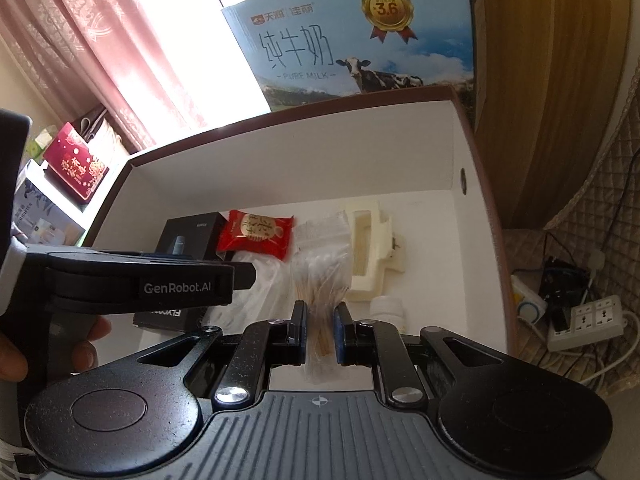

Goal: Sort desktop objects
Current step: 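Open the left tool to drop the floss box while the right tool releases the swab bag, then withdraw both open tools from the brown box back over the table items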

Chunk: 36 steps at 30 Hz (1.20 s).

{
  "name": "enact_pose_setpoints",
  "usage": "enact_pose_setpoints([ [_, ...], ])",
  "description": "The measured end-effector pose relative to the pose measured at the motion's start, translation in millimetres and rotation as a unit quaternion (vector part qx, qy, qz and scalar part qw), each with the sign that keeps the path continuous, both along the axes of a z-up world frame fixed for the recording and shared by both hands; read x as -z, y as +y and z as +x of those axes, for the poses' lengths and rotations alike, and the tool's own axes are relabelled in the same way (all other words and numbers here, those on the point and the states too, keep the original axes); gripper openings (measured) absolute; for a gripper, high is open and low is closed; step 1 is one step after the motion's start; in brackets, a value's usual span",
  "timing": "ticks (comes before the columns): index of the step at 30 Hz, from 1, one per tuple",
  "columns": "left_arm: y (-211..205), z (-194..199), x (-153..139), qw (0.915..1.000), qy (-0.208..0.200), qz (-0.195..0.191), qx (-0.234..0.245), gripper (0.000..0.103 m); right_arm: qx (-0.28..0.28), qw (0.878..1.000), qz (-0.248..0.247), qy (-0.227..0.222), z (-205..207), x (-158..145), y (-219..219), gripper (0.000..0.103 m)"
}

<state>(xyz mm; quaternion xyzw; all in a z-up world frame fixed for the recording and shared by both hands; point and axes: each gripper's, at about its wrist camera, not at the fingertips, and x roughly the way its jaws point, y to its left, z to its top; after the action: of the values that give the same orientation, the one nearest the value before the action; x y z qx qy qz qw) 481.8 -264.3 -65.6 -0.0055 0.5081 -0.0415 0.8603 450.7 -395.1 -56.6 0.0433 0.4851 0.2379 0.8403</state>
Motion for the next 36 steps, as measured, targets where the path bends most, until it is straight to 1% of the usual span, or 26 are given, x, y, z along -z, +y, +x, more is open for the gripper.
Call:
enact_pose_setpoints([
  [3, -0.2, -0.8, -4.3, 0.9997, -0.011, 0.019, 0.006, 0.053, 0.000, 1.000, 0.002, 0.004, 1.6, 1.6, 4.0, 0.010],
  [9, 8.9, -3.7, -7.7, 0.9994, -0.018, 0.028, 0.002, 0.054, 0.006, 1.000, 0.009, 0.010, 3.8, 4.7, 12.1, 0.010],
  [12, 13.6, -5.4, -8.4, 0.9994, -0.020, 0.029, -0.001, 0.059, 0.018, 1.000, 0.014, 0.004, 5.0, 5.3, 15.0, 0.011],
  [13, 15.1, -6.7, -9.0, 0.9994, -0.023, 0.028, -0.001, 0.061, 0.018, 1.000, 0.018, 0.001, 5.6, 5.2, 15.3, 0.012],
  [15, 18.2, -9.6, -10.6, 0.9993, -0.027, 0.026, -0.002, 0.065, 0.022, 1.000, 0.017, -0.002, 5.5, 4.3, 16.0, 0.024],
  [17, 21.3, -12.5, -12.5, 0.9992, -0.030, 0.027, -0.002, 0.069, 0.023, 0.999, 0.019, -0.015, 2.7, 1.6, 14.6, 0.058],
  [18, 23.4, -14.8, -13.8, 0.9990, -0.032, 0.030, -0.001, 0.071, 0.022, 0.999, 0.016, -0.021, 0.8, -0.1, 14.1, 0.061],
  [19, 24.8, -16.6, -14.6, 0.9990, -0.033, 0.031, 0.000, 0.074, 0.017, 0.999, 0.014, -0.026, -1.0, -1.8, 13.6, 0.061],
  [21, 27.5, -21.0, -16.8, 0.9989, -0.034, 0.033, 0.004, 0.075, 0.012, 0.999, 0.008, -0.030, -4.9, -5.0, 12.0, 0.062],
  [22, 28.2, -23.1, -18.1, 0.9988, -0.035, 0.034, 0.006, 0.076, 0.008, 0.999, 0.004, -0.032, -7.5, -6.8, 11.3, 0.063],
  [24, 29.0, -30.0, -22.5, 0.9985, -0.040, 0.036, 0.013, 0.080, -0.009, 0.999, 0.000, -0.038, -14.5, -10.5, 10.3, 0.074],
  [25, 28.9, -32.5, -24.2, 0.9983, -0.041, 0.039, 0.016, 0.083, -0.015, 0.999, -0.006, -0.042, -18.2, -12.5, 10.1, 0.083],
  [26, 29.2, -36.8, -26.3, 0.9979, -0.044, 0.043, 0.020, 0.085, -0.018, 0.999, -0.012, -0.049, -22.5, -14.4, 9.8, 0.088],
  [29, 29.6, -47.1, -31.4, 0.9967, -0.051, 0.056, 0.027, 0.086, -0.025, 0.997, -0.026, -0.064, -33.6, -19.7, 9.1, 0.095],
  [32, 31.5, -57.6, -37.2, 0.9963, -0.055, 0.060, 0.026, 0.088, -0.030, 0.996, -0.029, -0.078, -44.1, -26.1, 7.0, 0.100],
  [36, 32.0, -71.1, -42.8, 0.9955, -0.058, 0.069, 0.029, 0.090, -0.028, 0.996, -0.025, -0.087, -55.6, -34.0, 2.5, 0.101],
])
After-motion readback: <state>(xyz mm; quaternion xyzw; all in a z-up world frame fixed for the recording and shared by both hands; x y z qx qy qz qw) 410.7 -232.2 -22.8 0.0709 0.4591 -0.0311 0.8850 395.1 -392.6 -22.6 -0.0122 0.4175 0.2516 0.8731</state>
